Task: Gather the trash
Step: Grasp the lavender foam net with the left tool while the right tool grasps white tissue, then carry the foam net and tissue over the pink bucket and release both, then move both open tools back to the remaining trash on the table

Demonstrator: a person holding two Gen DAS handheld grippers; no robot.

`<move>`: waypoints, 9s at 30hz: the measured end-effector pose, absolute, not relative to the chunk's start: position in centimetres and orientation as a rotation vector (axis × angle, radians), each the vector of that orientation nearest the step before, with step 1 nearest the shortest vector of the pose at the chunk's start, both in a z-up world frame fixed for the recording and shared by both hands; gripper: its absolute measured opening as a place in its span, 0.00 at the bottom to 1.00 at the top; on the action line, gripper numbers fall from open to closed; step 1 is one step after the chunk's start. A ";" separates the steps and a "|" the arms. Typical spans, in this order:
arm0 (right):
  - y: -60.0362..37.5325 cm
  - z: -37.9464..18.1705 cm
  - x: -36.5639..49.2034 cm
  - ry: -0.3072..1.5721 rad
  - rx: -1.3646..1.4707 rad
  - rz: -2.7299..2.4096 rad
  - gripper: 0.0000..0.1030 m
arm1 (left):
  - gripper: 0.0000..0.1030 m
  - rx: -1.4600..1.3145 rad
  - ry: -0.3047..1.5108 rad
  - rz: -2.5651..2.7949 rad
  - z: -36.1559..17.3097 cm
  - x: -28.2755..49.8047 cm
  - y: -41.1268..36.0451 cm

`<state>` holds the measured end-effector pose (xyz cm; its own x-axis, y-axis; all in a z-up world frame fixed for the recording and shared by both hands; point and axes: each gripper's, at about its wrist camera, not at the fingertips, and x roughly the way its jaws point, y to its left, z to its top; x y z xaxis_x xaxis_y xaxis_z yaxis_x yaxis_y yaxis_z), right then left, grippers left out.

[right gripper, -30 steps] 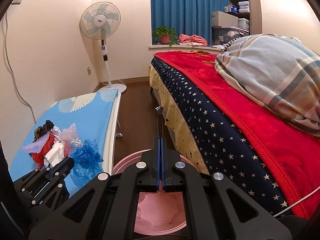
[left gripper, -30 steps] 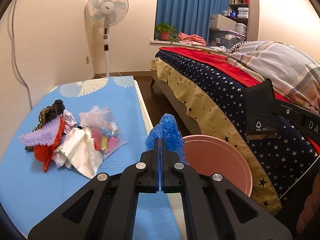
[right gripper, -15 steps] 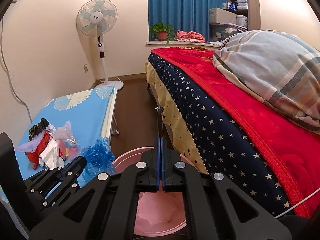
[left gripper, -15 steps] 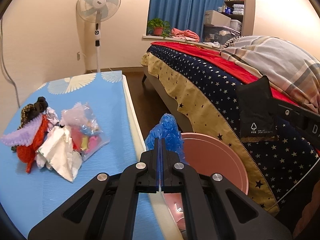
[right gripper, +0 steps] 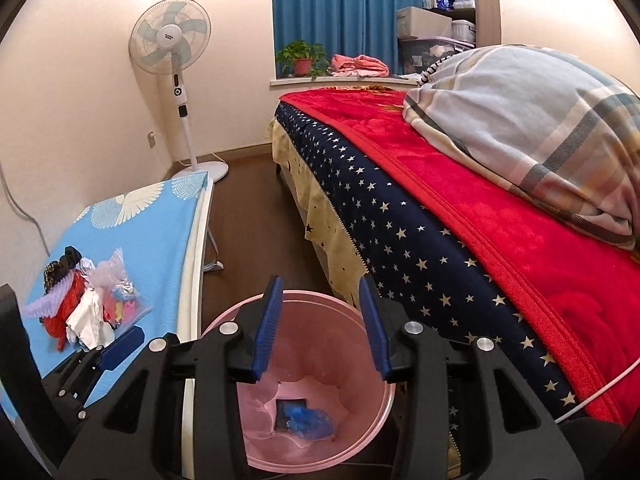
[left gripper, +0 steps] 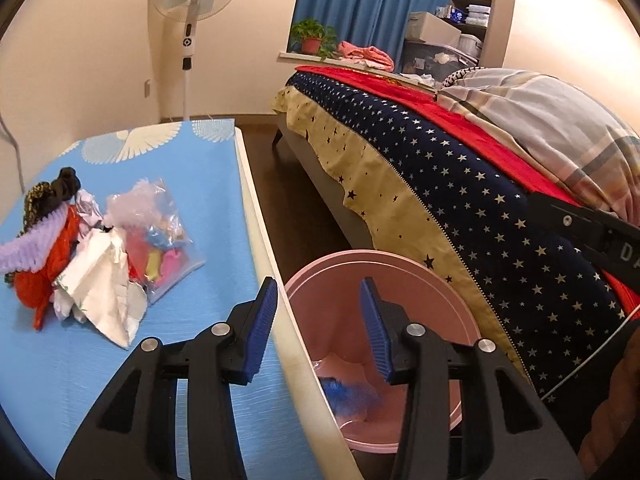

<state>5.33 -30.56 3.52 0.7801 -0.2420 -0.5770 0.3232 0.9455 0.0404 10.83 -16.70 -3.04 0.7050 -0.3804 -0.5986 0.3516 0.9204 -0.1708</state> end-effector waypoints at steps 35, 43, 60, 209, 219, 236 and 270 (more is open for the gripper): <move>-15.0 -0.7 12.4 0.579 0.192 0.188 0.19 | 0.25 -0.234 0.503 0.163 0.0 10.5 2.7; -12.0 -3.0 14.2 0.648 0.179 0.263 0.23 | 0.42 -0.304 0.528 0.208 -1.2 12.3 5.3; -10.2 -5.8 16.0 0.743 0.154 0.296 0.19 | 0.37 -0.380 0.604 0.120 -3.5 14.5 5.3; -31.3 5.5 4.9 0.561 0.144 -0.283 0.07 | 0.09 -0.035 0.592 -0.443 -1.4 9.0 -17.5; -31.9 4.9 5.4 0.582 0.153 -0.293 0.10 | 0.09 -0.041 0.641 -0.494 -2.4 9.6 -18.5; -30.9 4.2 5.1 0.576 0.180 -0.286 0.36 | 0.39 -0.034 0.651 -0.447 -2.2 9.1 -15.9; -15.0 -4.3 18.3 0.691 0.273 0.171 0.59 | 0.34 -0.207 0.561 0.184 -2.8 13.6 3.2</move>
